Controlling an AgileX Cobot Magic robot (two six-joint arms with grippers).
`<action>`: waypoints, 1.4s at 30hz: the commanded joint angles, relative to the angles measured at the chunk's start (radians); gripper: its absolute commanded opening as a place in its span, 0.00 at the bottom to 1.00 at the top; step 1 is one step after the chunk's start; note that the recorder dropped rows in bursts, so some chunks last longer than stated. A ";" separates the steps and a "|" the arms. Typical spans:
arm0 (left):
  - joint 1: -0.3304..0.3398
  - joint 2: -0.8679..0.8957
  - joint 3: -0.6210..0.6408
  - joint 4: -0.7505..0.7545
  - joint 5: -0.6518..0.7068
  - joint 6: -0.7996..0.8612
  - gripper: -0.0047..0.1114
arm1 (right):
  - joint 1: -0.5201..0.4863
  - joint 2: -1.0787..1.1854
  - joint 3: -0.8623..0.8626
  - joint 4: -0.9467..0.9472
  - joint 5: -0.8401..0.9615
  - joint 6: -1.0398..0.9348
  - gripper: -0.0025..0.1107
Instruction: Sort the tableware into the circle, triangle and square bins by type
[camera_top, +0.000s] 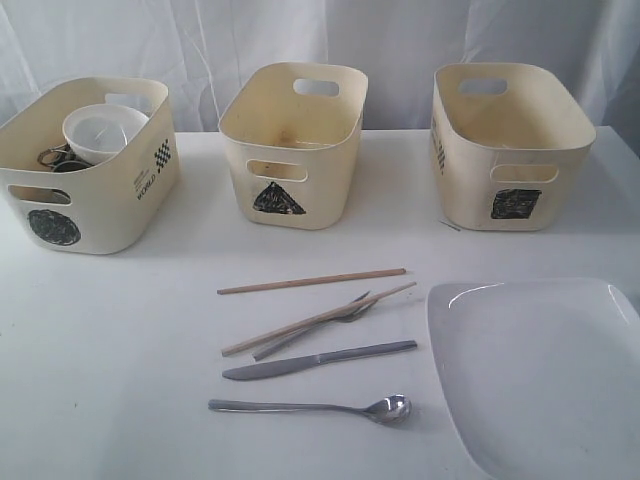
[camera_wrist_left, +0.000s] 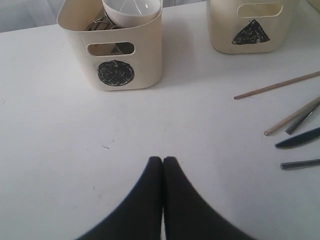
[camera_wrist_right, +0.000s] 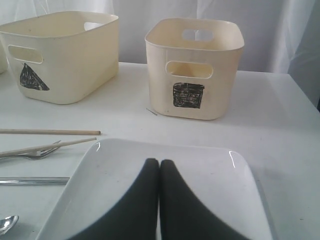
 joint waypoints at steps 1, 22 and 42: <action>0.001 -0.008 0.006 -0.018 0.003 -0.010 0.04 | -0.006 -0.005 0.007 -0.002 -0.005 0.003 0.02; 0.001 -0.137 0.472 0.111 -0.585 -0.194 0.04 | -0.006 -0.005 0.007 -0.002 -0.005 0.003 0.02; 0.001 -0.137 0.472 0.111 -0.585 -0.194 0.04 | -0.004 -0.005 -0.001 0.208 -0.220 0.318 0.02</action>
